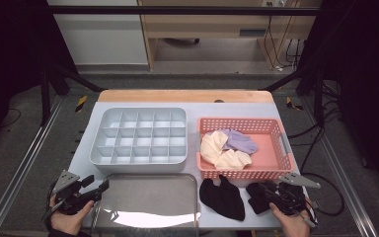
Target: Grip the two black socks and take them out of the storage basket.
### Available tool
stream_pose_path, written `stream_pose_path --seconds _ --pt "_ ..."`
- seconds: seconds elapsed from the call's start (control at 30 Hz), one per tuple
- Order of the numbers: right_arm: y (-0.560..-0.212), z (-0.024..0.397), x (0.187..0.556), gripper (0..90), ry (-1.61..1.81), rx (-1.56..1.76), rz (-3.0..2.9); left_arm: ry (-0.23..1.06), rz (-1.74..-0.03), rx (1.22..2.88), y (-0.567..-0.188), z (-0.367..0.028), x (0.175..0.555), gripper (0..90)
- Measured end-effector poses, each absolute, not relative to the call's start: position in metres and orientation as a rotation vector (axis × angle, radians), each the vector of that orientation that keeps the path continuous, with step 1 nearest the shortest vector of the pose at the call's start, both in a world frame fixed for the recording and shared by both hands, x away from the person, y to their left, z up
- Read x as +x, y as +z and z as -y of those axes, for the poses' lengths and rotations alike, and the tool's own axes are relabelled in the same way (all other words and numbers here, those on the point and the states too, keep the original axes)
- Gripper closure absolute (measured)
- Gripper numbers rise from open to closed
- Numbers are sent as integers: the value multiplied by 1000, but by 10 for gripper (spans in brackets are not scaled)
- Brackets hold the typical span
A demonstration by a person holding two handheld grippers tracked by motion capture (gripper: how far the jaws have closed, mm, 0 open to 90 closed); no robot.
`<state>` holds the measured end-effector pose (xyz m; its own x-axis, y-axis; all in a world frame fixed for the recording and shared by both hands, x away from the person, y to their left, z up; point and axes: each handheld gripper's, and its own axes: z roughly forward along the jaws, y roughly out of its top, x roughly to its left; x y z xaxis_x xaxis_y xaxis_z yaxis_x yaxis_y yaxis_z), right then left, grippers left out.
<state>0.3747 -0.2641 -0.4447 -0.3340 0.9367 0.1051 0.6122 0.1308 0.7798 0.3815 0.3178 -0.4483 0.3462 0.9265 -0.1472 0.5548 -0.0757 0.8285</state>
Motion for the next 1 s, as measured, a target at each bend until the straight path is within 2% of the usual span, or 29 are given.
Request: stream_pose_path --seconds 0.3,0.73,1.0 --pt "-422 248 369 634 1178 1407 -1991 550 -1295 1742 -438 -312 382 356" --pt "-392 186 374 627 1282 1238 -2103 586 -1215 1714 -399 -294 380 361" --pt "-396 154 382 635 1269 1213 -2176 595 -1183 1704 -385 -279 381 363"
